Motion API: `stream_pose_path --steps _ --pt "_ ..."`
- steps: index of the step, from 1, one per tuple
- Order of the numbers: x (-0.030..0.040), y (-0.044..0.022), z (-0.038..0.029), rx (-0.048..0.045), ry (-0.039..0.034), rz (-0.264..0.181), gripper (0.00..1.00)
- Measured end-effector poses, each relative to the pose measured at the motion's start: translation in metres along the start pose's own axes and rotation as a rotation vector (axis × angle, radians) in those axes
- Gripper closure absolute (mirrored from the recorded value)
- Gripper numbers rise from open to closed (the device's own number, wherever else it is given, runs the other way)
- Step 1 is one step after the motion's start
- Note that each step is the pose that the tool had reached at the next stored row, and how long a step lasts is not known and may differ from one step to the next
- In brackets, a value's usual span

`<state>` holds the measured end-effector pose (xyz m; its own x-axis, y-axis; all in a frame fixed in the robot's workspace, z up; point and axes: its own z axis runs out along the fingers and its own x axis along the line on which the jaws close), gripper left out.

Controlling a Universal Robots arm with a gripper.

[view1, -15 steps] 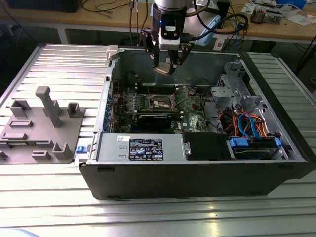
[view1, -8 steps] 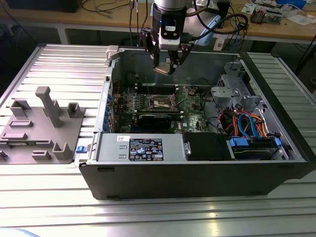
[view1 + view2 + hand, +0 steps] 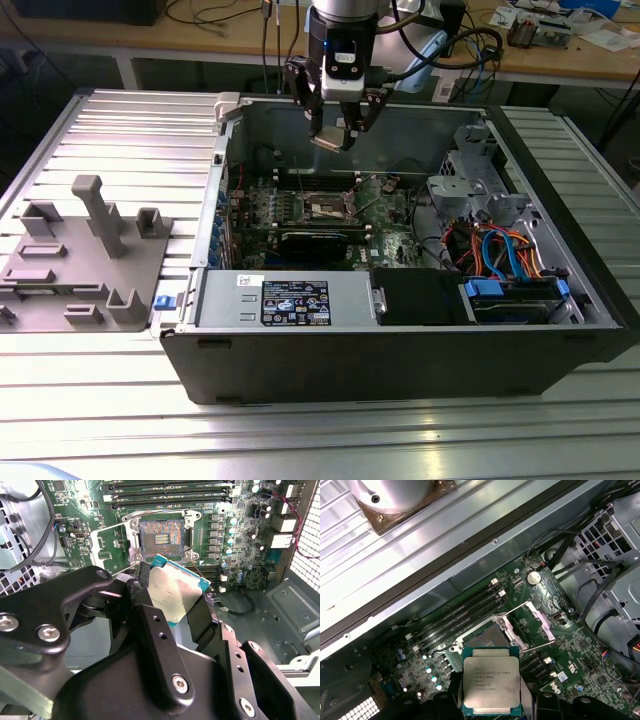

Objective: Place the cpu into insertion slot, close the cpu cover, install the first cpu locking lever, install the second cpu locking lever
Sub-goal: 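Place the cpu into insertion slot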

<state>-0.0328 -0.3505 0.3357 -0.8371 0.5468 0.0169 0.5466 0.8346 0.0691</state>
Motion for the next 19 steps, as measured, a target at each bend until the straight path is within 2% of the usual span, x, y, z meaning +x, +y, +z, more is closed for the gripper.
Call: stream_pose_path --steps 19 --pt "0.0 0.0 0.0 -0.0004 -0.0015 0.023 0.46"
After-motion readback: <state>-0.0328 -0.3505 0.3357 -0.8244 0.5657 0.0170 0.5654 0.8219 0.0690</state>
